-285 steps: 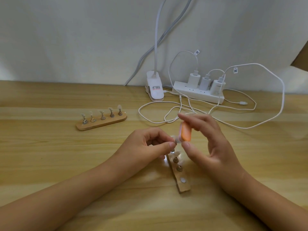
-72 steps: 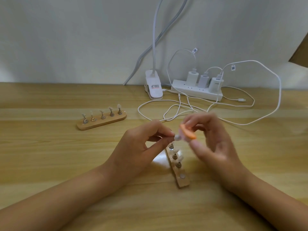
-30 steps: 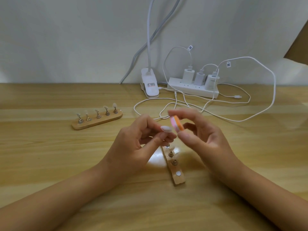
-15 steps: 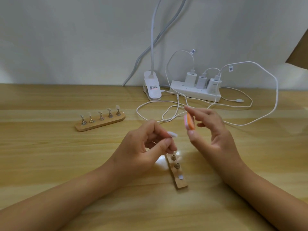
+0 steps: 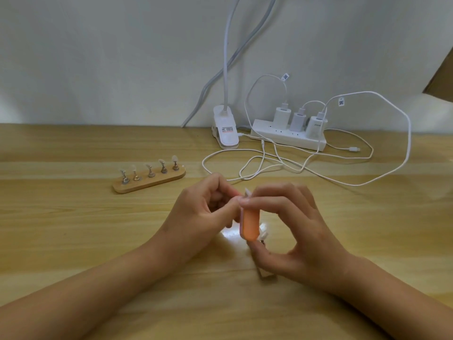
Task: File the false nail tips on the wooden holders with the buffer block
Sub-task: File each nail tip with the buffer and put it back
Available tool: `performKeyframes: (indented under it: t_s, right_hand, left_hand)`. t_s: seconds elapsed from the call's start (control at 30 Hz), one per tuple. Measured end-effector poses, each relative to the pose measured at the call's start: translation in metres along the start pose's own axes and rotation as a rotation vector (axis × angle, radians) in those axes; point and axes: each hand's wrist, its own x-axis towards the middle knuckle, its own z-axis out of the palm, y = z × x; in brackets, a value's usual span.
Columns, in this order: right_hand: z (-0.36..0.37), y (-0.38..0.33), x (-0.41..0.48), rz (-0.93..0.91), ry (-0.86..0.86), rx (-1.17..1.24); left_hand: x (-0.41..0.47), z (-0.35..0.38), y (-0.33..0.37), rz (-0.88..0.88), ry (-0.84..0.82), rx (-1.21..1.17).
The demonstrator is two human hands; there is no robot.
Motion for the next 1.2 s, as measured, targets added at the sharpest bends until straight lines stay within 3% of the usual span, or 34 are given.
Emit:
performKeyframes:
  t_s: [0.07,0.17,0.27,0.37,0.57,0.63,0.8,0.87,0.93,1.0,1.07,1.13,1.2]
  right_hand:
    - [-0.003,0.002,0.000,0.011,0.054,0.025]
    - [-0.009,0.017,0.002,0.211,0.120,0.084]
    - [-0.015,0.039,0.001,0.434,0.044,0.048]
    - [-0.015,0.054,-0.003,0.489,-0.059,-0.081]
    - [-0.009,0.057,-0.006,0.524,-0.345,-0.213]
    - [-0.009,0.057,-0.005,0.518,-0.308,-0.192]
    - [-0.018,0.045,0.000,0.351,0.018,-0.060]
    - [-0.024,0.037,0.007,0.379,0.015,0.064]
    - [-0.034,0.027,0.018,0.489,-0.231,0.155]
    - [-0.049,0.020,0.023,0.529,-0.663,-0.028]
    - [-0.063,0.009,0.017,0.514,-0.938,-0.168]
    - [-0.069,-0.009,0.010,0.609,-1.027,-0.190]
    - [-0.061,-0.025,0.007,0.684,-0.969,-0.243]
  left_hand:
    - [0.003,-0.001,-0.001,0.005,0.048,-0.051]
    - [0.007,-0.005,0.000,0.030,0.130,-0.060]
    - [0.007,-0.006,0.003,0.025,0.160,-0.088]
    - [0.003,-0.002,0.007,0.060,0.101,-0.044]
    - [-0.017,0.013,0.008,0.646,-0.219,0.582]
    - [-0.018,0.014,0.007,0.658,-0.234,0.696]
    - [-0.016,0.008,0.002,0.530,-0.253,0.732]
    - [-0.016,0.006,0.003,0.472,-0.296,0.709]
    - [-0.014,0.000,0.003,0.433,-0.364,0.685]
    - [-0.012,-0.006,0.002,0.411,-0.405,0.675]
    - [-0.011,-0.009,0.001,0.398,-0.379,0.668]
    - [-0.011,-0.011,0.000,0.372,-0.265,0.620]
    - [-0.008,-0.012,0.003,0.285,-0.140,0.472]
